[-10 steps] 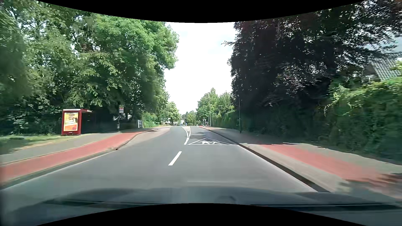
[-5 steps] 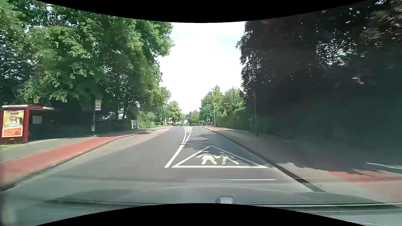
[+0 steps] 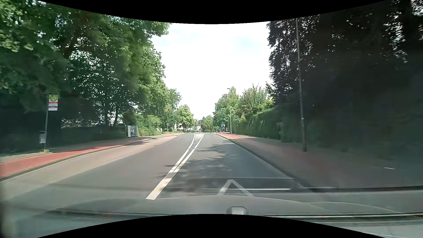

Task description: Follow the waypoints while adhering to traffic rules and regulations

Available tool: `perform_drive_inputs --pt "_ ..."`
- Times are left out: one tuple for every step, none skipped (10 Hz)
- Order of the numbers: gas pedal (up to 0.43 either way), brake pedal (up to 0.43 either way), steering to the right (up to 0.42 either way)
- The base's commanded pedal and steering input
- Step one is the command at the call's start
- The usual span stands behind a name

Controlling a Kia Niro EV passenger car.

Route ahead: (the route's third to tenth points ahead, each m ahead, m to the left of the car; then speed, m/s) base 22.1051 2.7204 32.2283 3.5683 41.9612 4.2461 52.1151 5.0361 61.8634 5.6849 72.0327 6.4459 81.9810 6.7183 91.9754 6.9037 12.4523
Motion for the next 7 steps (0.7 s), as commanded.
perform_drive_inputs --pt "0.177 0.018 -0.015" --pt "0.177 0.018 -0.015" --pt "0.169 0.018 -0.015" --pt "0.169 0.018 -0.015" --pt "0.169 0.018 -0.015" --pt "0.169 0.018 -0.015" --pt "0.169 0.018 -0.015"
